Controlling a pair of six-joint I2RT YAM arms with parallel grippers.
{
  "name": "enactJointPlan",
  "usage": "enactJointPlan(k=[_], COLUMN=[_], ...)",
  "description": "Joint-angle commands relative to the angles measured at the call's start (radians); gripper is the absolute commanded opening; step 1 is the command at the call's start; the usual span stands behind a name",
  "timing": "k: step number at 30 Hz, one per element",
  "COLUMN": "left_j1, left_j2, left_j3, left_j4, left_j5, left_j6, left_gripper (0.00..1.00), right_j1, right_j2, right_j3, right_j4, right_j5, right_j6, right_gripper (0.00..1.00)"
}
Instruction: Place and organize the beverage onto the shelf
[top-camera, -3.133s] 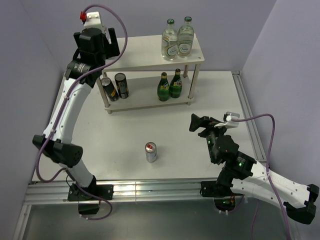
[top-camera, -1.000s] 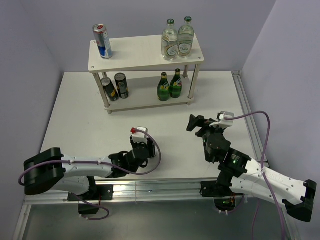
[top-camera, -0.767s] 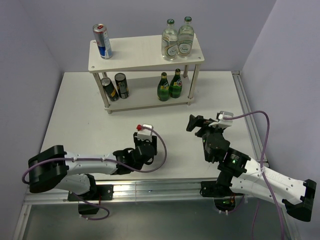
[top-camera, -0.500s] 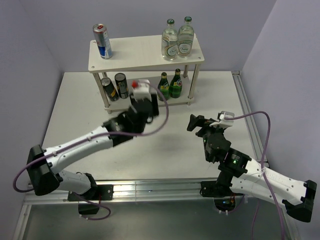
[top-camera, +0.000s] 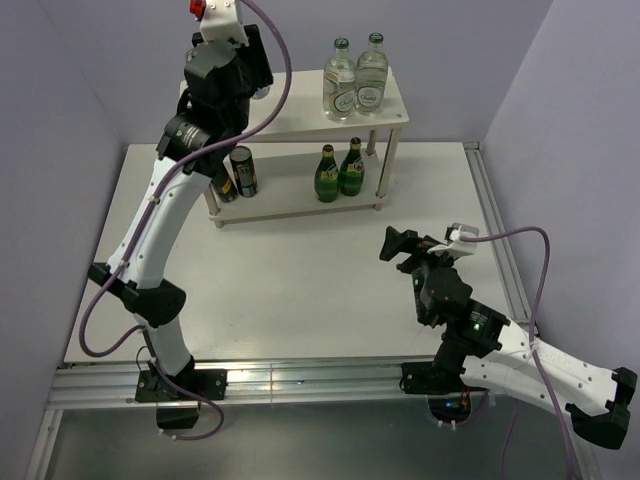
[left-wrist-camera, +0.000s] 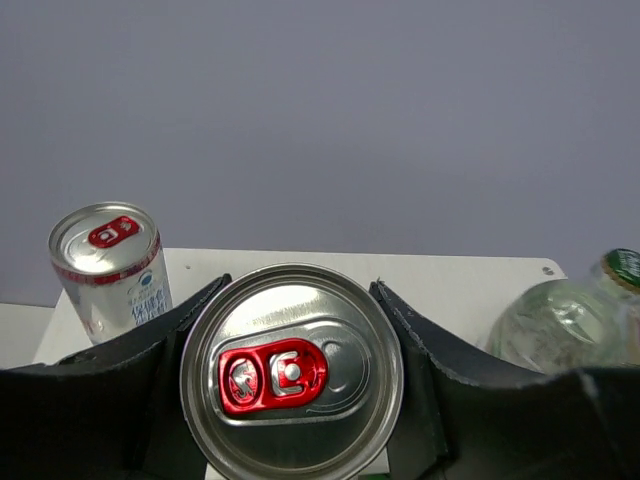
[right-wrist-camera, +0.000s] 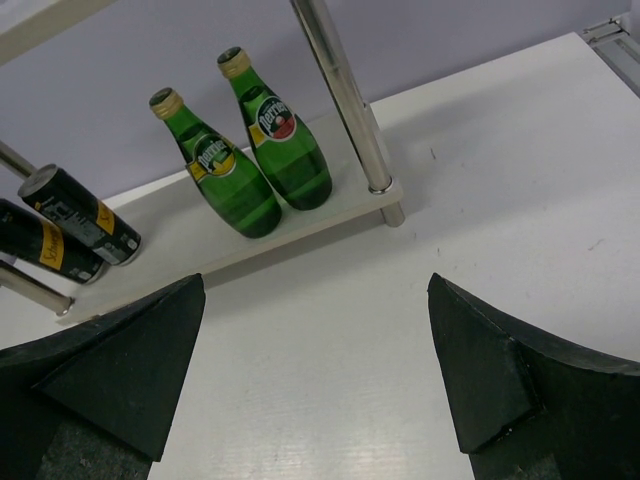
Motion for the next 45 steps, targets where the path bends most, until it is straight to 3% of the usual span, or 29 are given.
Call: enactJointPlan(k=[1,12,21,32,35,39,45], left_j1=[0.054,0.145,0.166,0.167,0.166,0.168,0.168], left_j2=[0.052,0.079,0.088,0.094,0.097,0.1,0.1], left_j3=[0.108,0.06,0.046,0.033,0.028,0.022,0.009], left_j4=[-0.038,-0.026,-0.052,-0.093,-0.093,-0.087,-0.078], left_j5=[0.078,0.104,0.107,0.104,0.101,0.095,0.086], left_j6=[0.05,0.033,0.035,0.053,0.056,0.058,0.058], left_gripper=[0.17,0.17,0.28,0.32,0.42,0.69,0.86], right_j1=[-0.008,-0.011,-0.016,-0.019,-0.019,-0.019,-0.02], right_j2=[-0.018,-0.018,-0.009,-0.008,-0.004,-0.004,-0.006], right_j3=[-0.001,-0.006,-0.009,-0.009,-0.009,-0.011,-0.011], right_j4=[0.019,0.019,0.019,0.019,0.019,0.019,0.019], right_j5=[0.014,0.001,-0.003,-0.006,-0.007,-0.009,-0.007], right_j6=[0.001,0.005,0.005,0.01,0.008,0.011,0.012], right_gripper=[0.99,0.99,0.99,0.99,0.99,0.99,0.99])
